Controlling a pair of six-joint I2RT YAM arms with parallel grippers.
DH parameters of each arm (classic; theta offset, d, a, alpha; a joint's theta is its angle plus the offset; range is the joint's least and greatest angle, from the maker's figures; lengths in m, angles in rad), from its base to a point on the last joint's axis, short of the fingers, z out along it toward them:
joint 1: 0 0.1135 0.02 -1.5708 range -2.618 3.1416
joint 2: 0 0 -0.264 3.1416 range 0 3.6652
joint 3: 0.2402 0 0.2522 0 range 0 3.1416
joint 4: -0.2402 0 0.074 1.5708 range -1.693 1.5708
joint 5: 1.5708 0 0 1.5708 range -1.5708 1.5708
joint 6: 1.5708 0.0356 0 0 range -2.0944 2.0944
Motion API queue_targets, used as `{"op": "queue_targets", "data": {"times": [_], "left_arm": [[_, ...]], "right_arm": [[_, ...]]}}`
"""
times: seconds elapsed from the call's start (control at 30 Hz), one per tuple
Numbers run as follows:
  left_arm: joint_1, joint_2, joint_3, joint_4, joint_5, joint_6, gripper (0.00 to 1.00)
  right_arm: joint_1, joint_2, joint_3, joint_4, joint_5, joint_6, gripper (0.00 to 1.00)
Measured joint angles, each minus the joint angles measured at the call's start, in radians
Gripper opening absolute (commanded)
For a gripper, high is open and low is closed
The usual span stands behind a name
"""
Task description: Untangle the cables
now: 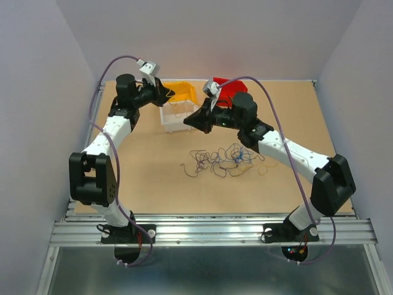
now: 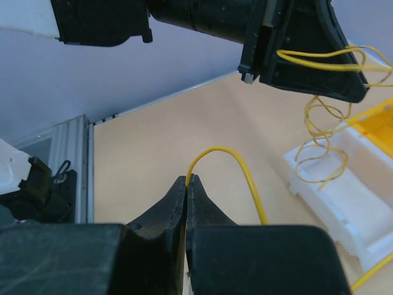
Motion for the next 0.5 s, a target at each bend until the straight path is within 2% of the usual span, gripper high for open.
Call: {"op": "queue_targets", "data": {"times": [0.17, 0.4, 0.5], "left_arm": [[-0.024, 0.022, -0.061, 0.05, -0.001, 0.023, 0.0], [-0.029, 0.063, -0.075, 0.117, -0.033, 0.068, 0.0], [-0.031, 0.118, -0.072, 0.129, -0.049, 0.085, 0.0]], "right_arm": [[-0.007, 0.045, 0.0, 0.012, -0.061, 0.083, 0.01], [-0.022, 0.106, 0.009, 0.021, -0.016, 0.102, 0.01], [-0.048, 0.206, 0.078, 0.036, -0.039, 0.116, 0.01]]}}
